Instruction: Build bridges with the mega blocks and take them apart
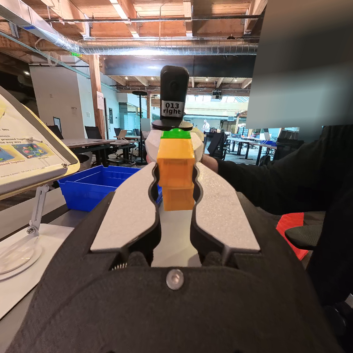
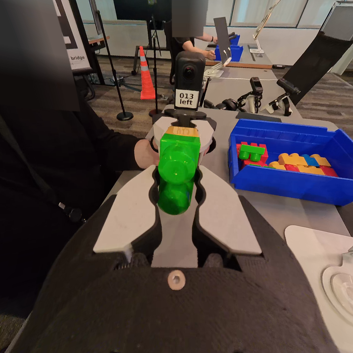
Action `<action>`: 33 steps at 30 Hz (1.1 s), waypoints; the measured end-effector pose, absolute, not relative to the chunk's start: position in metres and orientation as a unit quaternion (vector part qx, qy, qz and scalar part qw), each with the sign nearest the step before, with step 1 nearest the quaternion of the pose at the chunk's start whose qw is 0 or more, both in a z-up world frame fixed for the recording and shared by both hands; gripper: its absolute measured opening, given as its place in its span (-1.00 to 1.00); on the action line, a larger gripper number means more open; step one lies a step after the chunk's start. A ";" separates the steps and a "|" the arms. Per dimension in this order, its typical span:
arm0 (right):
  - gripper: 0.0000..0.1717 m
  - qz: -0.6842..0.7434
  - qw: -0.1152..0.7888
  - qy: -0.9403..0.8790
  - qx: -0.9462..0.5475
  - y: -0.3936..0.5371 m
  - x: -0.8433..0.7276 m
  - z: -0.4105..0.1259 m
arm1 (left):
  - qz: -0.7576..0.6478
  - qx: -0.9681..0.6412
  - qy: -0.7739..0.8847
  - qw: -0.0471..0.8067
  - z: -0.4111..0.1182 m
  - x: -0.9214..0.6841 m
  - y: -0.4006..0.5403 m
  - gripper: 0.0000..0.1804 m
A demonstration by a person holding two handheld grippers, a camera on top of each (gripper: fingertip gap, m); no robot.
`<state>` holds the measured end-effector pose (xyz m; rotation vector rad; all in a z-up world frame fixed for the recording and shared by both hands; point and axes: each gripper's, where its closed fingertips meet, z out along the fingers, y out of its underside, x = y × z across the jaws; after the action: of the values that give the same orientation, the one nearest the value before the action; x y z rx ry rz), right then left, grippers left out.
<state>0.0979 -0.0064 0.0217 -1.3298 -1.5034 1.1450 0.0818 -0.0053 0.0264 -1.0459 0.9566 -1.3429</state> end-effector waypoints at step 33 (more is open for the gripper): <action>-0.58 0.453 0.432 -0.565 -0.538 -0.001 0.098 0.024 | -0.540 -0.461 0.427 0.560 0.019 0.081 -0.001 -0.58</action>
<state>0.0980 -0.0006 0.0238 -1.3412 -1.4092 1.1283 0.0814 -0.0014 0.0190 -1.0874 1.0069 -1.2726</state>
